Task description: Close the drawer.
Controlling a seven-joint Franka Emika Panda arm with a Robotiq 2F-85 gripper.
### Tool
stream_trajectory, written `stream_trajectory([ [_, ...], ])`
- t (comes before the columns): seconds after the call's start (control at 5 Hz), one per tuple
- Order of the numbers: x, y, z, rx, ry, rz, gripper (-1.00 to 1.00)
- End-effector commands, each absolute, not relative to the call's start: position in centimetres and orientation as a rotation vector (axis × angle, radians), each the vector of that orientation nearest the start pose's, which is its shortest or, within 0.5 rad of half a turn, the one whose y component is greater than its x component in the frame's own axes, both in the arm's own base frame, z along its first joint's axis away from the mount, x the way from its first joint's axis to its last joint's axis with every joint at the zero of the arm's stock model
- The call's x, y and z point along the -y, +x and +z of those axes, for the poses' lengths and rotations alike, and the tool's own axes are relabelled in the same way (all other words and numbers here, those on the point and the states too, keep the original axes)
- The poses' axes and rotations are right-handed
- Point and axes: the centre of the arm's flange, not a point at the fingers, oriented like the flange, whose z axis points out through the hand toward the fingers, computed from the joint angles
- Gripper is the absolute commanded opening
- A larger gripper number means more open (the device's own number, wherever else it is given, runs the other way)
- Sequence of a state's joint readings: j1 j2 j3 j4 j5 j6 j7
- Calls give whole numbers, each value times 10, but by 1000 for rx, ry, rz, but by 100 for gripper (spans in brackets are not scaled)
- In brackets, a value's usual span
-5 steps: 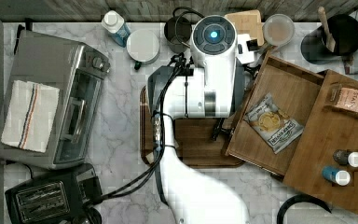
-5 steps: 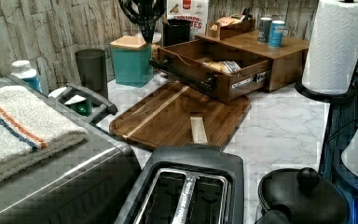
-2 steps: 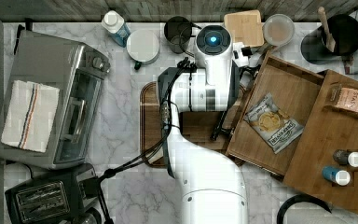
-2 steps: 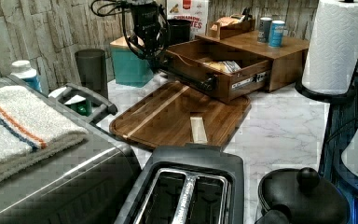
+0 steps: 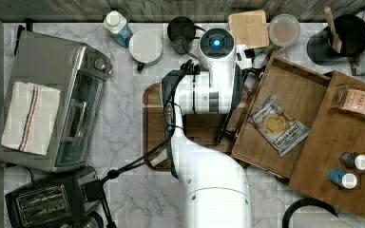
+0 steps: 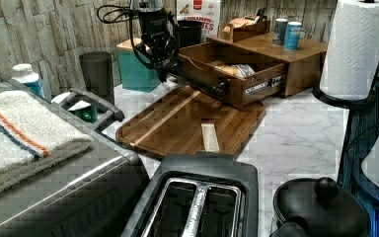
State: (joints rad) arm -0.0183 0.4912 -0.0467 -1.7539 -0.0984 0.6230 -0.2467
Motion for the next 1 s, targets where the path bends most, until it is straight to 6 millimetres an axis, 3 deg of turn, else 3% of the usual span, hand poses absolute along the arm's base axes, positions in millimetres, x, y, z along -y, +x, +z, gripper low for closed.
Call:
stream_trajectory([
  [0.2, 103, 627, 267, -742, -3105, 28, -100],
  [0.6, 145, 603, 273, -708, -3106, 64, -100],
  [0.8, 181, 590, 294, -731, -3135, 98, -100],
  [1.0, 243, 587, 308, -714, -3140, 118, -100],
])
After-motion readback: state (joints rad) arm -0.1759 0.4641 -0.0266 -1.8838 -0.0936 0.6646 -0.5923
